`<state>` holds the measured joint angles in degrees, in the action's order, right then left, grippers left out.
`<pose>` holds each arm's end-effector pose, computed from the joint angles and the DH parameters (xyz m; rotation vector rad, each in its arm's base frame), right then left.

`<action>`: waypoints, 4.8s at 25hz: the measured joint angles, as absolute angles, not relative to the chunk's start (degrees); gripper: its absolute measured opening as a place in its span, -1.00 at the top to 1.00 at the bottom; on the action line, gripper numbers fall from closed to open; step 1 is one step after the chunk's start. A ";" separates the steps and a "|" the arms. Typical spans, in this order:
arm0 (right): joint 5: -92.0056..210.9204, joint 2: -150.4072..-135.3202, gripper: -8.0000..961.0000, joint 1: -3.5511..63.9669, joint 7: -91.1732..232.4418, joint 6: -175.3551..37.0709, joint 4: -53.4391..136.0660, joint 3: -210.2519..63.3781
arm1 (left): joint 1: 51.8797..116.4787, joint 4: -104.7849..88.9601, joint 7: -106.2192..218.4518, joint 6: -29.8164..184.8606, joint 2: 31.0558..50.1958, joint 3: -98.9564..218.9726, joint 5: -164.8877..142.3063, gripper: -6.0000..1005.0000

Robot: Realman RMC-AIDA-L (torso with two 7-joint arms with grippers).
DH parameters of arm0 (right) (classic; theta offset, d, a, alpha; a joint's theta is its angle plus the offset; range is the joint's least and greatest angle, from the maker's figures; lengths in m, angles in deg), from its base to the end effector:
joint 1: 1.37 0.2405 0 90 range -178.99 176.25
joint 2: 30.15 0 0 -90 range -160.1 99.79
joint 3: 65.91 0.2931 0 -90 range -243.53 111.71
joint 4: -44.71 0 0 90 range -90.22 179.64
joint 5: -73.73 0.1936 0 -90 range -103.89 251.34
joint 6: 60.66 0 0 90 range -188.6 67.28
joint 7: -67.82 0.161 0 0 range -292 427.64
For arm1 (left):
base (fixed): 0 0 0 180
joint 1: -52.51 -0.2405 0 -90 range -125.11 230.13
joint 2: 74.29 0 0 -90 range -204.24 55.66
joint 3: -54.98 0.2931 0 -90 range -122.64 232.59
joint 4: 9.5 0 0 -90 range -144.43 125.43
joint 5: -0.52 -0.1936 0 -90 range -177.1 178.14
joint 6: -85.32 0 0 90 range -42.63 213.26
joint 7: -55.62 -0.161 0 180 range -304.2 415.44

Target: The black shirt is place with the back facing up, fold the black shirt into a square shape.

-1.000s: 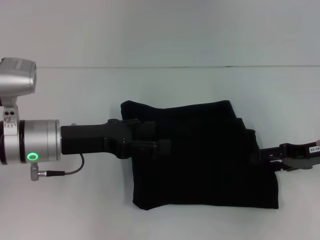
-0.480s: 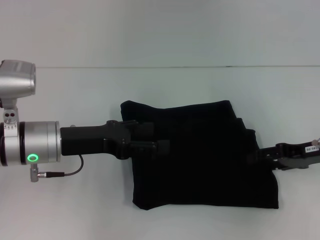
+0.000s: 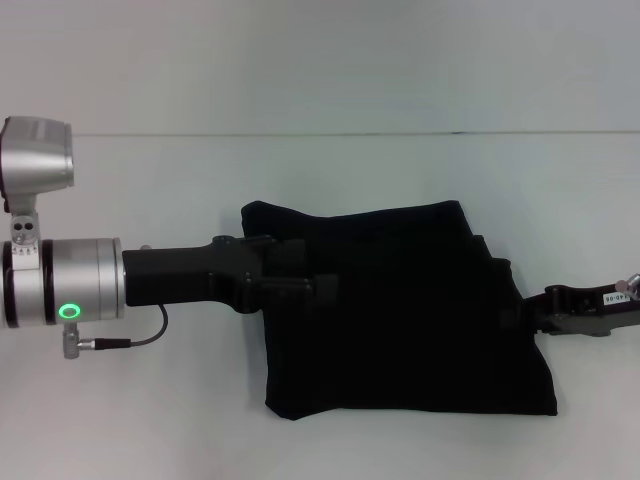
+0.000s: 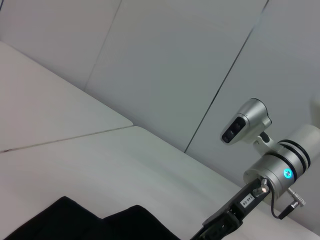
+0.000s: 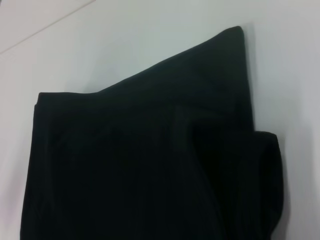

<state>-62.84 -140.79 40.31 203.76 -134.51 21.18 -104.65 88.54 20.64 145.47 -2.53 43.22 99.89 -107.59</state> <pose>0.3179 0.3876 -0.0236 -2.2043 1.8819 0.2280 -0.2395 0.3578 -0.0462 -2.7682 -0.8739 -0.8407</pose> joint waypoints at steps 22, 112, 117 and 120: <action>-59.72 -141.48 0.77 41.59 201.25 -137.54 15.91 -102.76 | 88.42 20.85 145.87 -2.48 42.92 99.43 -107.58 -0.80; -60.30 -142.98 0.79 41.49 200.11 -131.90 15.12 -103.29 | 88.17 19.94 147.42 -2.57 43.55 99.36 -107.59 -0.77; -60.30 -143.32 0.79 42.32 200.15 -132.95 14.23 -103.22 | 88.16 19.94 147.51 -2.57 43.56 99.36 -107.47 -0.77; -60.30 -143.40 0.79 43.05 200.09 -133.42 14.21 -103.34 | 88.17 19.94 147.55 -2.57 43.48 99.36 -107.33 -0.76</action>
<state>-60.30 -143.40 43.05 200.09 -133.42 14.21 -103.34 88.17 19.94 147.55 -2.57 43.48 99.36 -107.33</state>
